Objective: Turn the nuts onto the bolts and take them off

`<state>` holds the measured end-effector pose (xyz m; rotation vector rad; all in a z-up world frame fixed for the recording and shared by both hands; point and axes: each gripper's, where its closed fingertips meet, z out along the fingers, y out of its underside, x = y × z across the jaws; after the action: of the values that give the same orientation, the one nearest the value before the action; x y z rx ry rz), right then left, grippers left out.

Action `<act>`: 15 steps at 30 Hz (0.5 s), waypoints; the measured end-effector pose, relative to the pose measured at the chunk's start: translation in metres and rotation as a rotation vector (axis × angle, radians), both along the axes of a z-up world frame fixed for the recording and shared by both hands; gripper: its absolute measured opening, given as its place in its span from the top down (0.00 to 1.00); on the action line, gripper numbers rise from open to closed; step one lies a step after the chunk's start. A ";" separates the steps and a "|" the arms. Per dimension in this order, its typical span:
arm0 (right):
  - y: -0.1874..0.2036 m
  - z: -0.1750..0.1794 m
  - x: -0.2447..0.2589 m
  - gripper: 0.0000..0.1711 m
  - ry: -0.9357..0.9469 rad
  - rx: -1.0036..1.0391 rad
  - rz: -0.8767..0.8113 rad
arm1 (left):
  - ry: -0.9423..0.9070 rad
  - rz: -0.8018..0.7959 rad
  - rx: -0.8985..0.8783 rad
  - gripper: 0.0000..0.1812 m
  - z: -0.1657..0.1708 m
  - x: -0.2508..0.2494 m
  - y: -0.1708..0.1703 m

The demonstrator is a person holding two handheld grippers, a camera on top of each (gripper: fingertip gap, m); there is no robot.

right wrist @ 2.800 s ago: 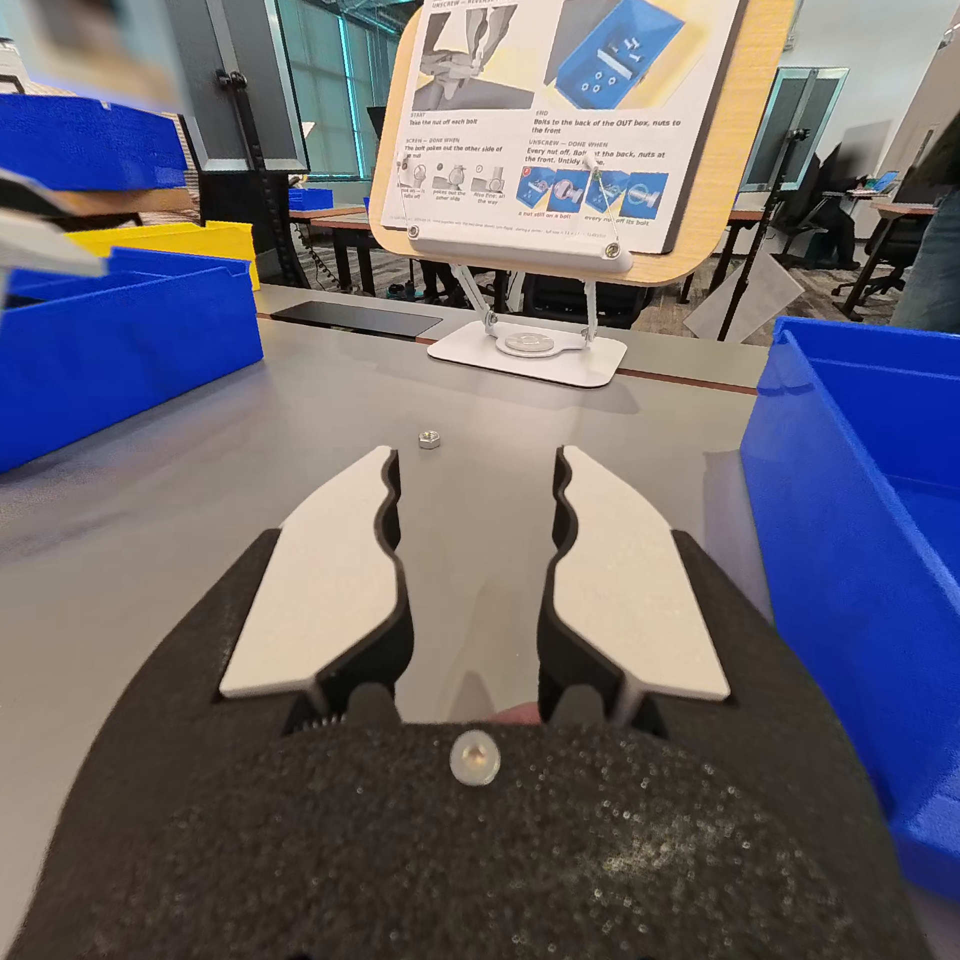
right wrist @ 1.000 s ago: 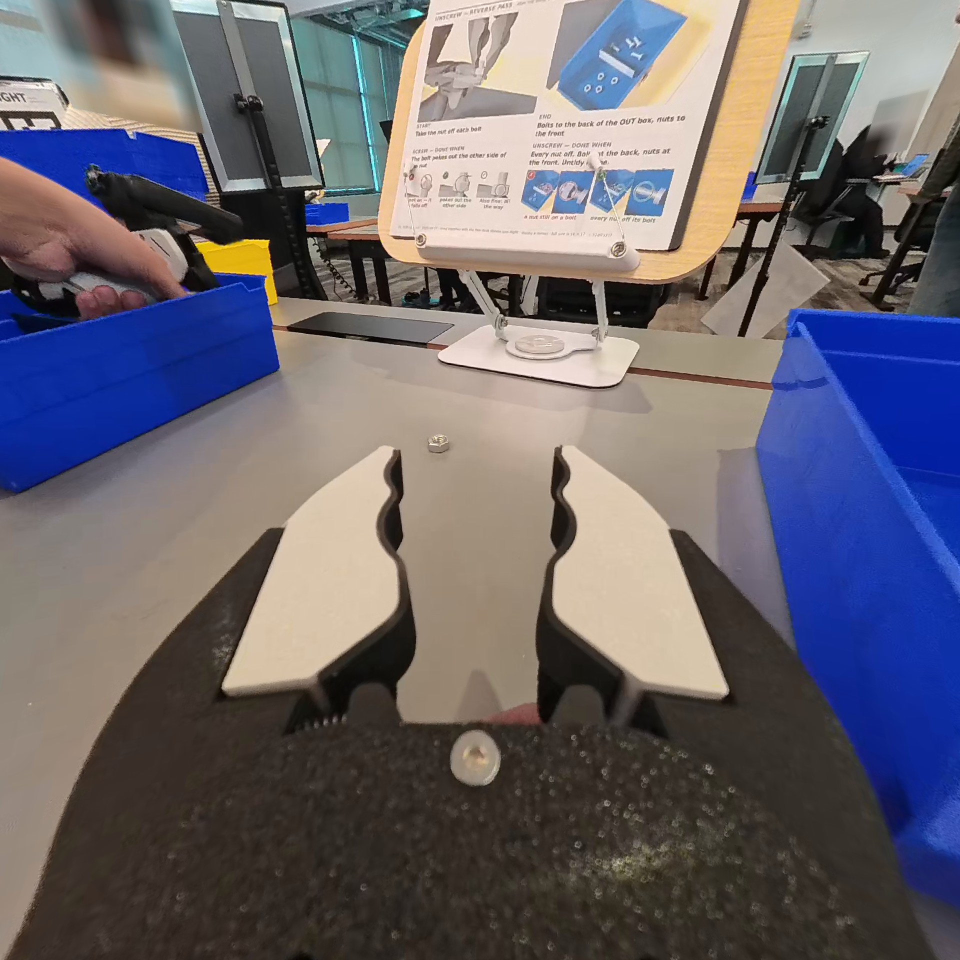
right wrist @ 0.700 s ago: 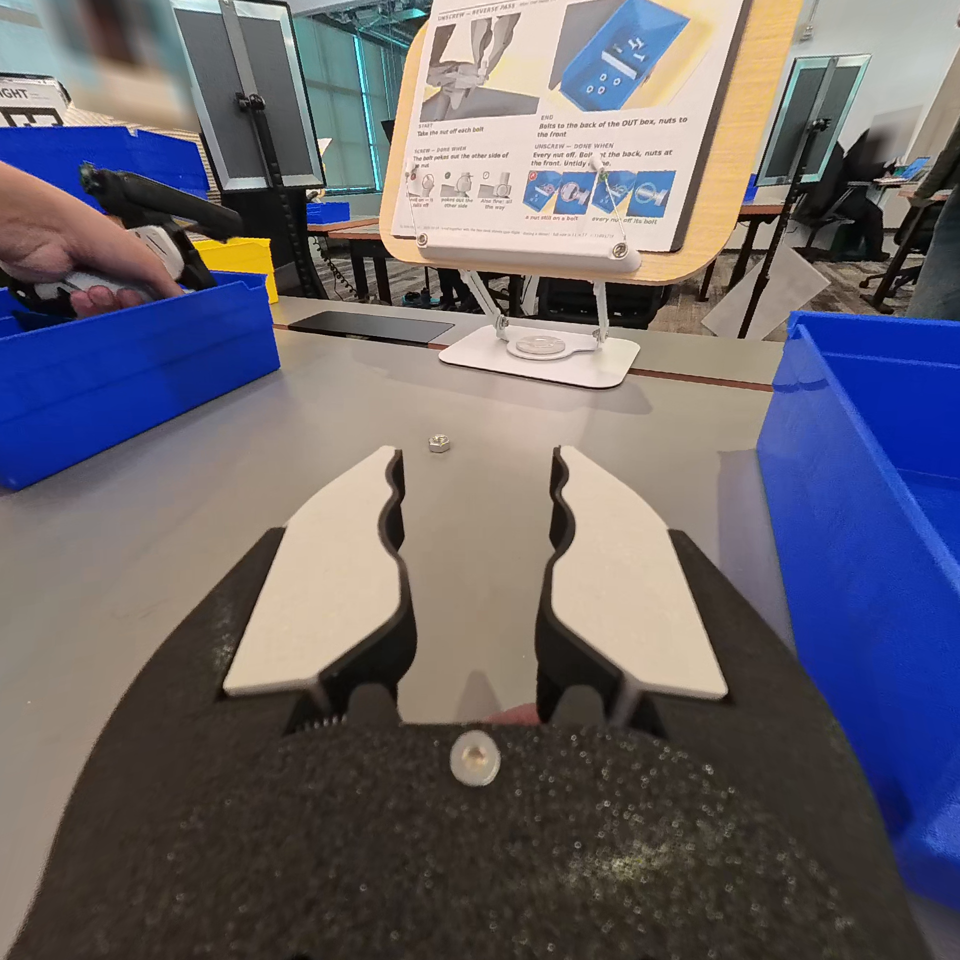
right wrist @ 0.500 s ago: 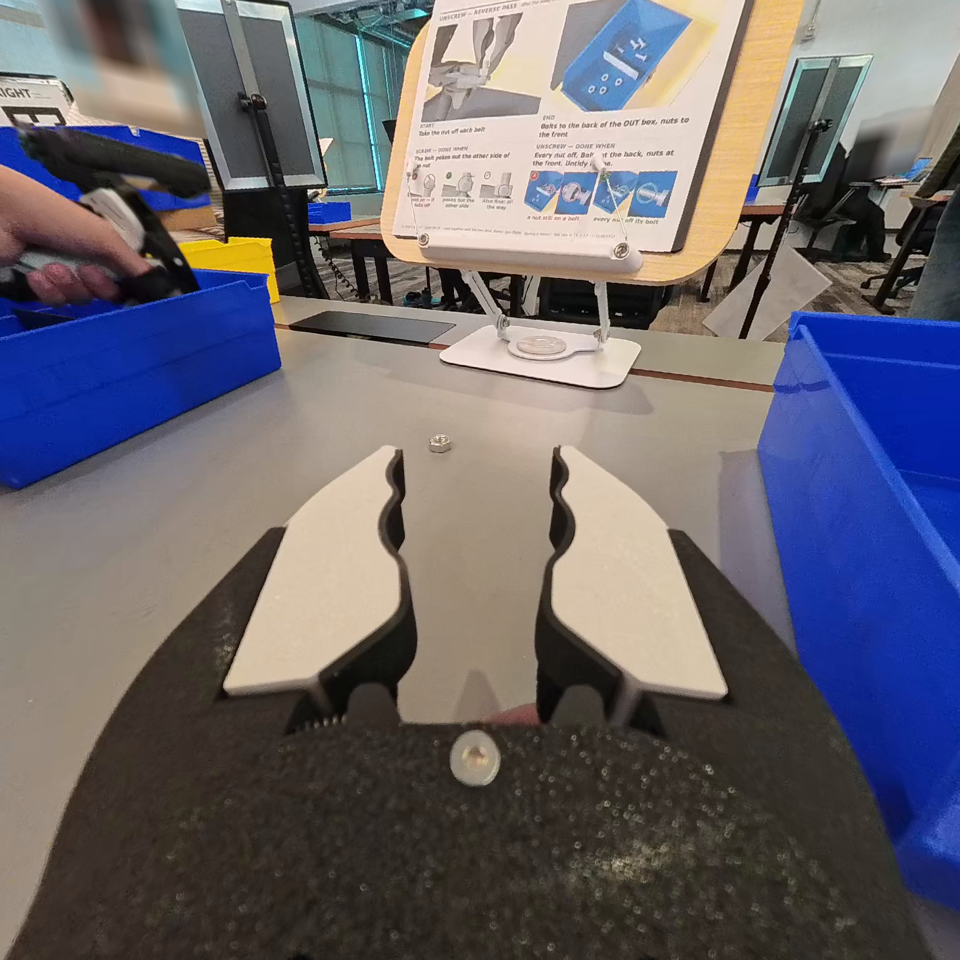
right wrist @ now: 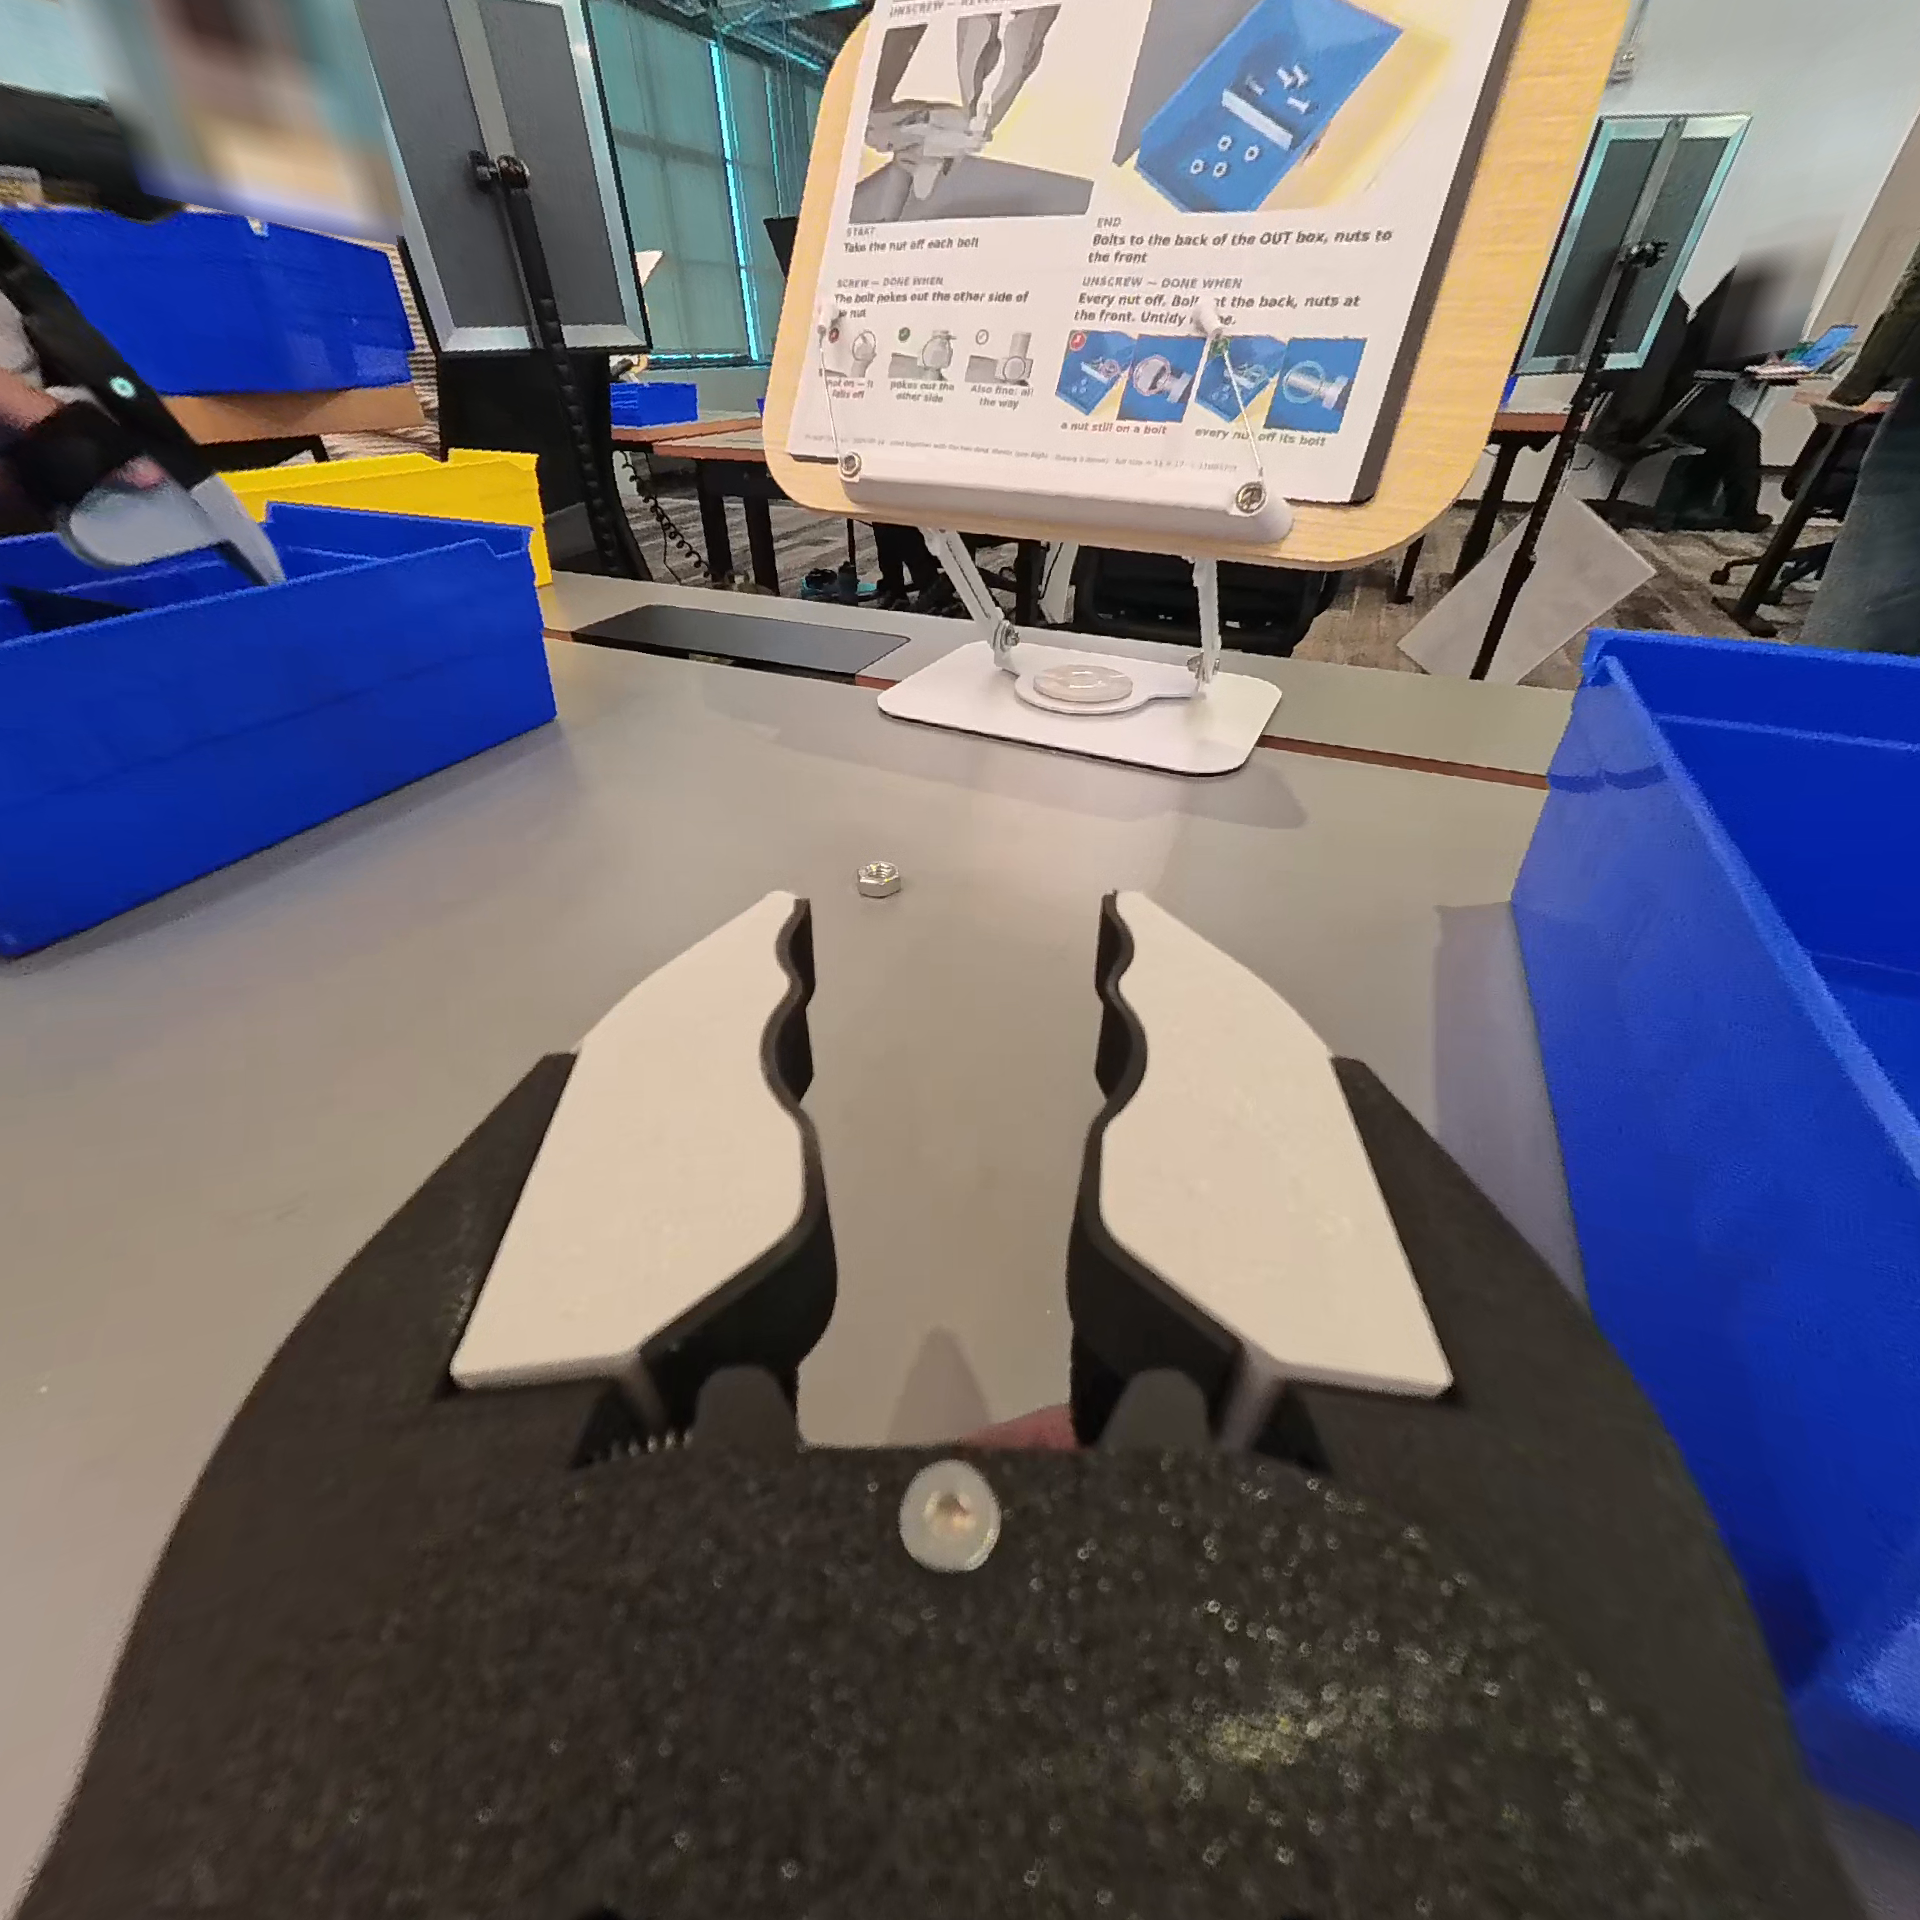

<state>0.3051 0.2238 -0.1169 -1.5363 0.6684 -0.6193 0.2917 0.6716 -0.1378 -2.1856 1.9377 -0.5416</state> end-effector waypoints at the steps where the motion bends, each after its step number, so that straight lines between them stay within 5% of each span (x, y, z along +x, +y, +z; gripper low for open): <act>1: -0.001 0.001 0.000 0.70 -0.003 0.004 -0.002 | 0.000 -0.015 0.004 1.00 0.001 0.002 -0.002; 4: -0.001 0.000 0.000 0.70 0.000 0.005 0.000 | -0.010 -0.126 0.024 0.90 0.001 0.003 -0.009; 10: 0.001 -0.001 -0.001 0.70 0.001 -0.004 0.011 | 0.119 -0.570 0.452 0.77 -0.019 0.022 0.014; 15: 0.000 0.000 -0.003 0.70 -0.007 -0.003 0.008 | 0.208 -0.715 0.410 0.77 -0.029 0.031 0.015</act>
<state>0.3026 0.2239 -0.1168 -1.5380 0.6559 -0.6197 0.3231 0.6863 -0.1670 -1.3149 2.6417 0.0242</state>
